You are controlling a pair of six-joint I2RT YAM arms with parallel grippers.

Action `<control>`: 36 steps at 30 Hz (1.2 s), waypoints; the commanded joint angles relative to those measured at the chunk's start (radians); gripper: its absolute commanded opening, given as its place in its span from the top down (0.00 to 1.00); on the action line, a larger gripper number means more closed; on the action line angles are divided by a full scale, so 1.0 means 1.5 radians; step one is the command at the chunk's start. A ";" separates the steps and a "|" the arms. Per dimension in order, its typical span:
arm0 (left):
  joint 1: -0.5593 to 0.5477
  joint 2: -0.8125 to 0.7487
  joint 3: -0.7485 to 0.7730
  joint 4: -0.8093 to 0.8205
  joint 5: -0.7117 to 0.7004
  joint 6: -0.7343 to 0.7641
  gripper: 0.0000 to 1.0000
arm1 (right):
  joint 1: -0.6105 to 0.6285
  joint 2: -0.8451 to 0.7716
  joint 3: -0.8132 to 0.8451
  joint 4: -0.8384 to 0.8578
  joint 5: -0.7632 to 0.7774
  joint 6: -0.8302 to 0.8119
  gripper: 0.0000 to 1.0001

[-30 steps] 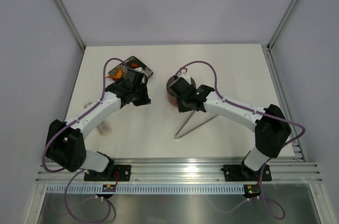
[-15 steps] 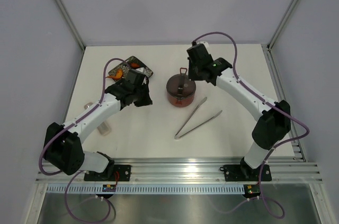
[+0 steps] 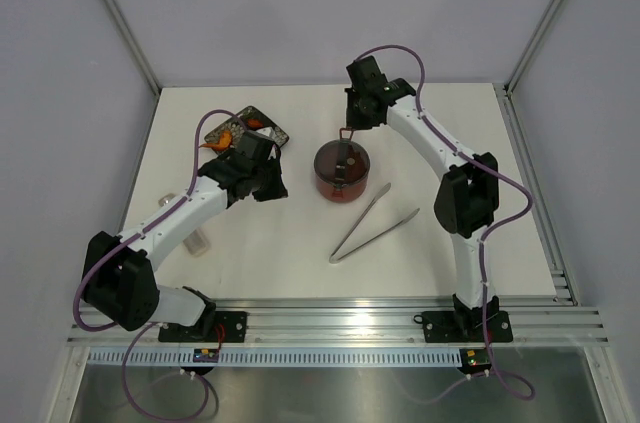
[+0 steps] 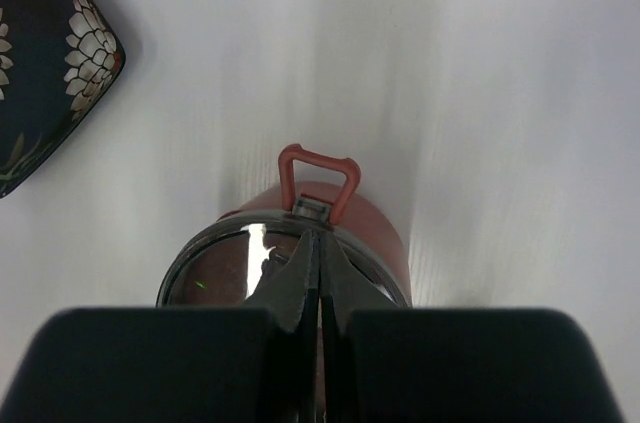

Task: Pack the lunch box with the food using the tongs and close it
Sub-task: Close the fastener on the packing box.

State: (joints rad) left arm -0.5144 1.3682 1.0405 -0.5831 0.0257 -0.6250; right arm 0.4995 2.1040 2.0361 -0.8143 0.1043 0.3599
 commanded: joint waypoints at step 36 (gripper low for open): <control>-0.089 0.216 0.095 0.203 0.216 0.003 1.00 | -0.043 0.140 0.111 -0.013 -0.116 -0.047 0.99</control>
State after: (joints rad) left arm -0.6426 1.6722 1.1439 -0.3130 0.2966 -0.6254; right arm 0.4416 2.3070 2.1818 -0.8574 -0.0452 0.3103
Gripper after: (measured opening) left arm 0.002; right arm 0.011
